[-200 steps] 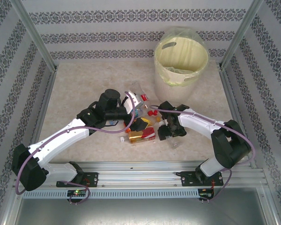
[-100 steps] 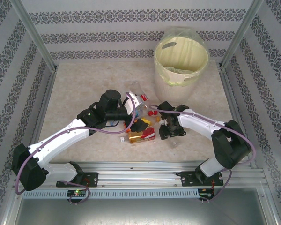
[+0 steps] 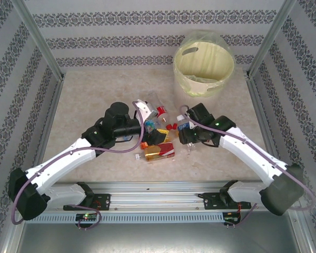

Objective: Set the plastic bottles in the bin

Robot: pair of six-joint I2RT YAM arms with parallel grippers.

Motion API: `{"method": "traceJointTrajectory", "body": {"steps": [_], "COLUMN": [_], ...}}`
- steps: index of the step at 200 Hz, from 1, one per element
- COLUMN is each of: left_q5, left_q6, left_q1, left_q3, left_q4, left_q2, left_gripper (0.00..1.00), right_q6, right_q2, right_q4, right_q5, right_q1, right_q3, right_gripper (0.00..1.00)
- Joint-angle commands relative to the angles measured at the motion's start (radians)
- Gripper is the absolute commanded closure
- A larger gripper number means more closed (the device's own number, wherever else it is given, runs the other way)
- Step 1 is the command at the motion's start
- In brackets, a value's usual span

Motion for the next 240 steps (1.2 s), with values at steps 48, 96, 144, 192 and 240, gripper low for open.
{"method": "traceJointTrajectory", "body": {"steps": [48,96,144,192,240], "left_q5": [-0.083,-0.053,-0.018,-0.032,-0.022], "left_q6": [-0.146,-0.248,-0.304,-0.320,-0.301], "left_q1": [0.004,0.032,0.055,0.078,0.090], "left_q3": [-0.099,-0.139,-0.156,-0.166,-0.158], "left_q4": [0.296,0.424,0.495,0.518,0.495], "left_q2": [-0.094,-0.129,-0.141,-0.158,-0.155], "left_gripper": [0.00,0.00,0.00,0.00,0.00], "right_q6": [-0.067,-0.100,-0.097,-0.082,-0.090], "right_q2": [-0.051,-0.012,0.081,0.230,0.394], "right_q4": [0.049,0.099,0.137,0.139,0.082], "right_q5": [-0.079,-0.124,-0.187,-0.186,-0.168], "right_q1": [0.008,-0.050,-0.197,-0.345,-0.446], "right_q3": [0.238,0.409,0.575,0.744,0.936], "right_gripper": [0.43,0.43,0.44,0.44,0.44]}}
